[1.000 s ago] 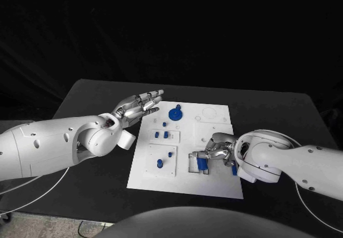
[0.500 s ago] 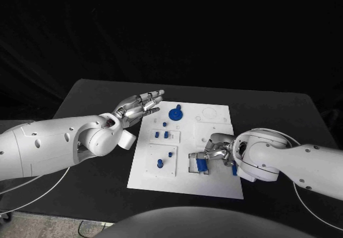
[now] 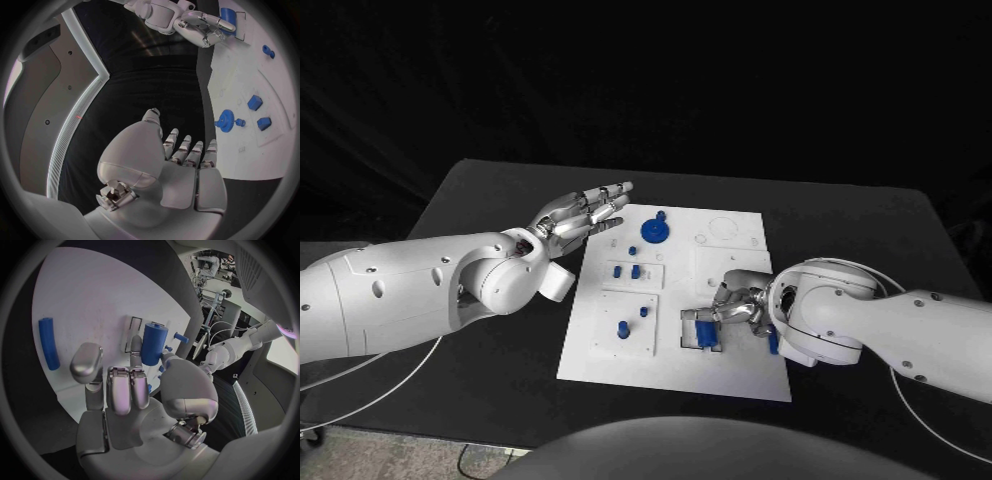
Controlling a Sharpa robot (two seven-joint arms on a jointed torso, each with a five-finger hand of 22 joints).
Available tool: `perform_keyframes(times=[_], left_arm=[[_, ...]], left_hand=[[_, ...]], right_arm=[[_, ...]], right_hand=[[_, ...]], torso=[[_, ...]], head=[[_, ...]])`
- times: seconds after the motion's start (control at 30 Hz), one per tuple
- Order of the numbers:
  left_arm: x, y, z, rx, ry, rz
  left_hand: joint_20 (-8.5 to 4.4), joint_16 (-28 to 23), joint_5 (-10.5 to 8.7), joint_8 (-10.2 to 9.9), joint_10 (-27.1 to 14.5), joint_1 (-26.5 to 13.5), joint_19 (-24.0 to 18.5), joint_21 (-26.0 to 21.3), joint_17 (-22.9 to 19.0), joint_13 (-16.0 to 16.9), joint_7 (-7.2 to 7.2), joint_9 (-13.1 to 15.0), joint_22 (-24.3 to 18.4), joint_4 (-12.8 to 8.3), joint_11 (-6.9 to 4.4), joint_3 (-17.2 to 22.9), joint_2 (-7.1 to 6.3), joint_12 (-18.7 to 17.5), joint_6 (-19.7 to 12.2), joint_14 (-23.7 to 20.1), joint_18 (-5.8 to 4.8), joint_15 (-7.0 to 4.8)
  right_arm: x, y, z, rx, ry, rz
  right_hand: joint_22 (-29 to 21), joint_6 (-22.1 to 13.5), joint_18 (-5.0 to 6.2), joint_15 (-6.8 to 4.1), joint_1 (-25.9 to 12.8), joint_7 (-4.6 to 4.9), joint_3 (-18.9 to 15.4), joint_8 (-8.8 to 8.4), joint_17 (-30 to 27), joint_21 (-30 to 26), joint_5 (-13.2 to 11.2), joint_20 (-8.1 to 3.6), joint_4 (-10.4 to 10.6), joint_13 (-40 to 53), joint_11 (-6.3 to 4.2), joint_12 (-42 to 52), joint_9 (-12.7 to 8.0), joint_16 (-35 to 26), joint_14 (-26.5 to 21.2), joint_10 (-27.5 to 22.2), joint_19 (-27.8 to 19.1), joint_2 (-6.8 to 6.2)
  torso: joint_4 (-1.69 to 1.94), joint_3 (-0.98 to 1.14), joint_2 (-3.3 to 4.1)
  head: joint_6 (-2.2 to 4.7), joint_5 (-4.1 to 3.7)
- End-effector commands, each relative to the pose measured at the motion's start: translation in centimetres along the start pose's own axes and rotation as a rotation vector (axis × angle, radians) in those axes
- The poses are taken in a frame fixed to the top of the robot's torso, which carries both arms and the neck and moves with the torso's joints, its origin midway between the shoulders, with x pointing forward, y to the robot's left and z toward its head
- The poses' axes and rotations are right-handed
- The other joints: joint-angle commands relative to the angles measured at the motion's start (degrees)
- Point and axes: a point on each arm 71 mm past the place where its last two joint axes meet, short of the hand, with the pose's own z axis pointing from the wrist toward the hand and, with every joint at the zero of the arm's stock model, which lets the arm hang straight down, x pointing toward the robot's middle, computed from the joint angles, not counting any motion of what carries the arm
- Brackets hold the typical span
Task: Assemble the parts on the task board
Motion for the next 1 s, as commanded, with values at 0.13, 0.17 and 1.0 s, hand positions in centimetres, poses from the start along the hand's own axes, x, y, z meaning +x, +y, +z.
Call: perform_keyframes(times=[0.13, 0.17, 1.0], left_arm=[[0.40, 0.01, 0.04, 0.001, 0.028, -0.014], [0.38, 0.02, 0.03, 0.000, 0.028, -0.014], [0.23, 0.11, 0.03, -0.006, 0.027, -0.013]], left_hand=[[-0.02, 0.37, 0.23, 0.17, -0.10, 0.34, 0.39, 0.12, 0.08, 0.06, 0.04, 0.04, -0.12, -0.35, 0.31, -0.10, 0.48, 0.12, -0.29, 0.24, -0.92, 0.26], [-0.02, 0.37, 0.23, 0.17, -0.10, 0.34, 0.39, 0.12, 0.08, 0.06, 0.04, 0.04, -0.12, -0.35, 0.31, -0.10, 0.48, 0.12, -0.29, 0.24, -0.92, 0.26], [-0.01, 0.46, 0.64, 0.18, -0.10, 0.73, 0.45, 0.14, 0.10, 0.06, 0.19, 0.05, -0.12, -0.56, 0.57, 0.01, 0.62, 0.10, -0.34, 0.30, -1.16, 0.52]], right_arm=[[0.43, -0.40, 0.26, 0.027, 0.017, -0.016], [0.42, -0.40, 0.27, 0.027, 0.016, -0.016], [0.58, -0.01, 0.30, 0.011, 0.027, -0.025]], right_hand=[[6.66, -0.39, 0.14, 0.43, -2.02, 0.29, -1.32, -0.74, 7.06, -0.57, -1.86, 0.32, 0.03, 15.07, 0.57, 0.22, -0.25, -0.26, 4.38, 5.92, -0.20, 0.65], [6.65, -0.40, 0.15, 0.45, -2.35, 0.30, -1.60, -0.79, 7.04, -0.63, -2.48, 0.34, 0.02, 15.07, 0.59, 0.22, -0.27, -0.27, 4.38, 5.92, -0.22, 0.77], [6.64, 0.37, 0.19, 0.43, -2.14, 0.18, -7.98, -1.04, 6.93, -0.96, -7.08, 0.34, -0.81, 15.07, 0.52, 0.22, -0.15, -0.24, 4.37, 5.92, -0.16, 1.41]], torso=[[0.00, 0.01, -0.01], [-0.01, 0.01, -0.01], [0.01, 0.01, -0.02]], head=[[0.00, 0.08], [0.00, 0.06], [0.00, 0.23]])
